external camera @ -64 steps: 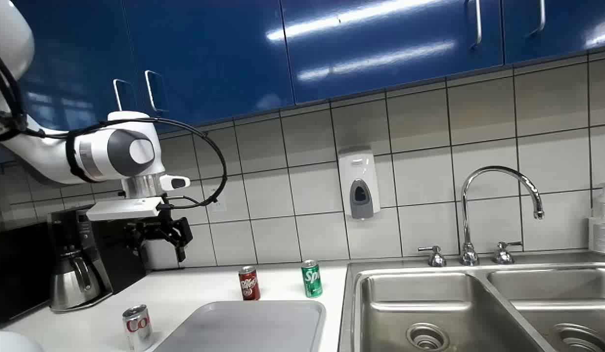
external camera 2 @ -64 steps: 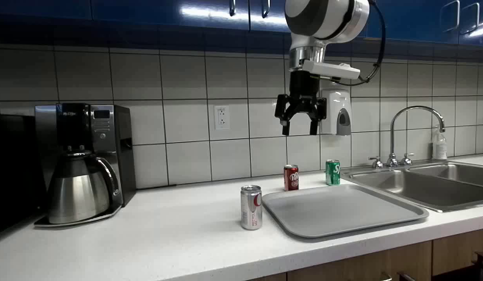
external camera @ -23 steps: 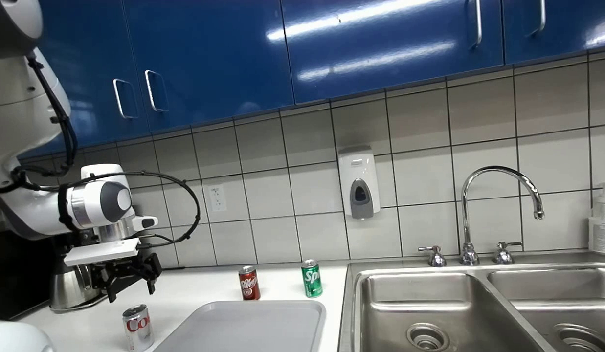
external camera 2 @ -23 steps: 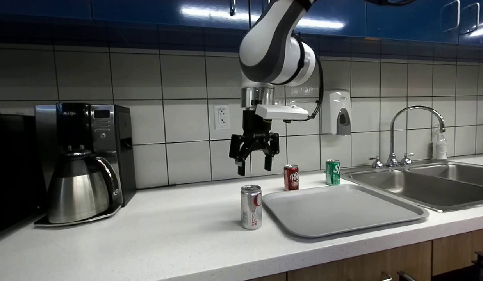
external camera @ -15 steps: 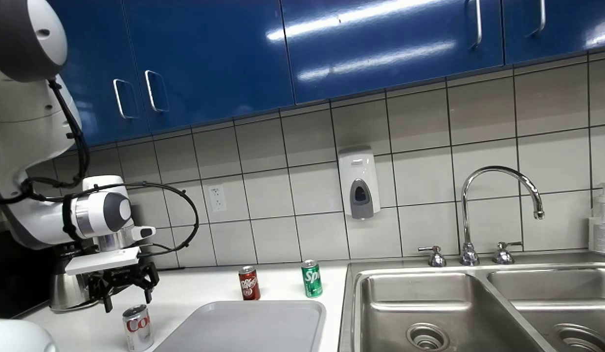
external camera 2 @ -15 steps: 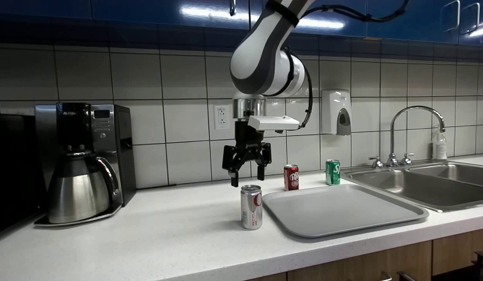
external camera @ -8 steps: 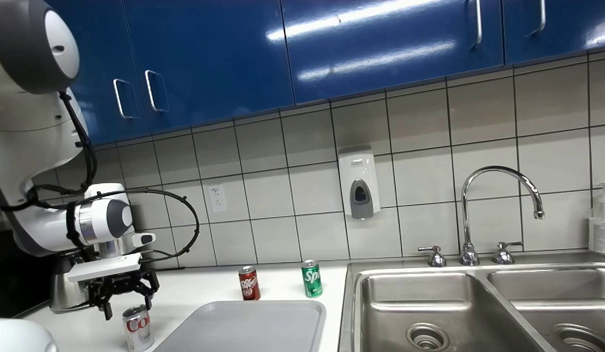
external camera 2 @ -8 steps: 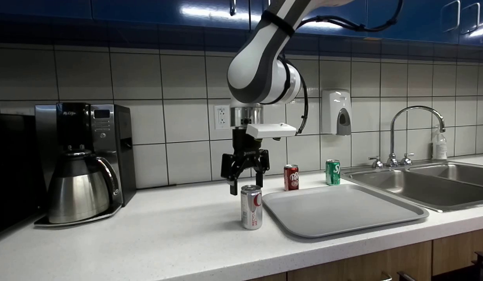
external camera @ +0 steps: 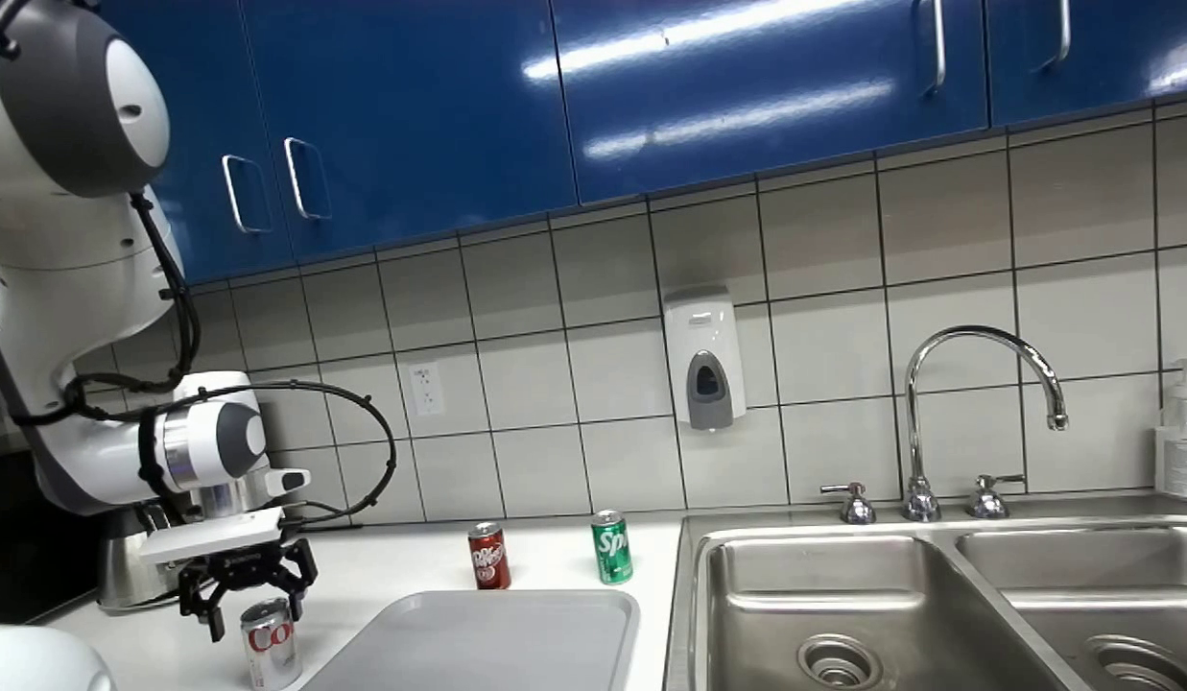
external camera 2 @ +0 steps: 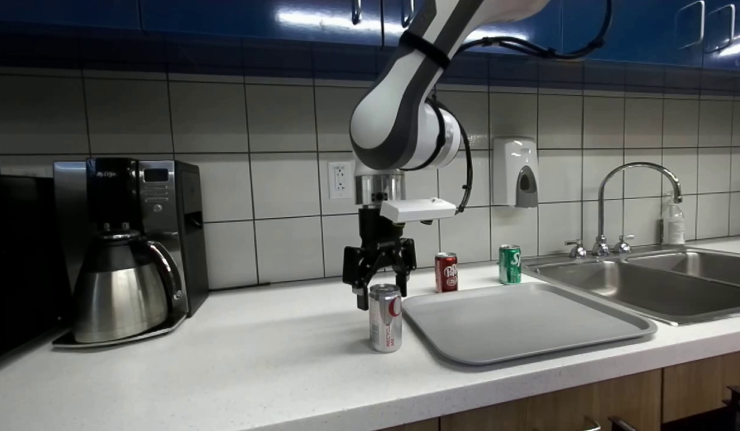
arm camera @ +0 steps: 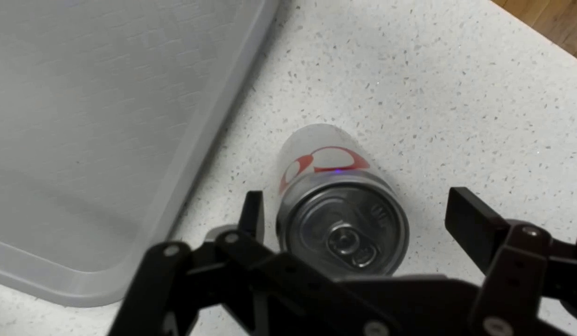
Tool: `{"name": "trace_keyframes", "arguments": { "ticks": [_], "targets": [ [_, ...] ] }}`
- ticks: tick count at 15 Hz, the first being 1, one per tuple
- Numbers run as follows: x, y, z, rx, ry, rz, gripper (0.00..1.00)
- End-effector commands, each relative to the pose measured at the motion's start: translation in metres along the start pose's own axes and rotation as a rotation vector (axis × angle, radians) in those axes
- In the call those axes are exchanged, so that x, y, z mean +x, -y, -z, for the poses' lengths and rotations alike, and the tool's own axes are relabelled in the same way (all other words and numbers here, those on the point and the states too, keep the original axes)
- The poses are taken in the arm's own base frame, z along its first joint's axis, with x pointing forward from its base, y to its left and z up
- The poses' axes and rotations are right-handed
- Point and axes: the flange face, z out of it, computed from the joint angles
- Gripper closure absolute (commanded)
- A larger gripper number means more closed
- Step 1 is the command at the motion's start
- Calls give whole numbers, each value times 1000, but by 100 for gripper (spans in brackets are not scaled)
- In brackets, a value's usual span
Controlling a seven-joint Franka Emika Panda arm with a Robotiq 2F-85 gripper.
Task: Put the cans on the grey tray
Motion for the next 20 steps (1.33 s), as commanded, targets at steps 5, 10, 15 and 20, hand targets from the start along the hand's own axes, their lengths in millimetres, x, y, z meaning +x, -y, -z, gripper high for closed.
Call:
{"name": "trace_keyframes", "arguments": {
  "ticks": [5, 10, 15, 20],
  "targets": [
    [14, -10, -19, -32, 22, 18, 0],
    [29, -13, -26, -36, 15, 29, 0],
    [34, -12, -23, -41, 5, 31, 0],
    [28, -6, -19, -37, 2, 34, 0]
  ]
}}
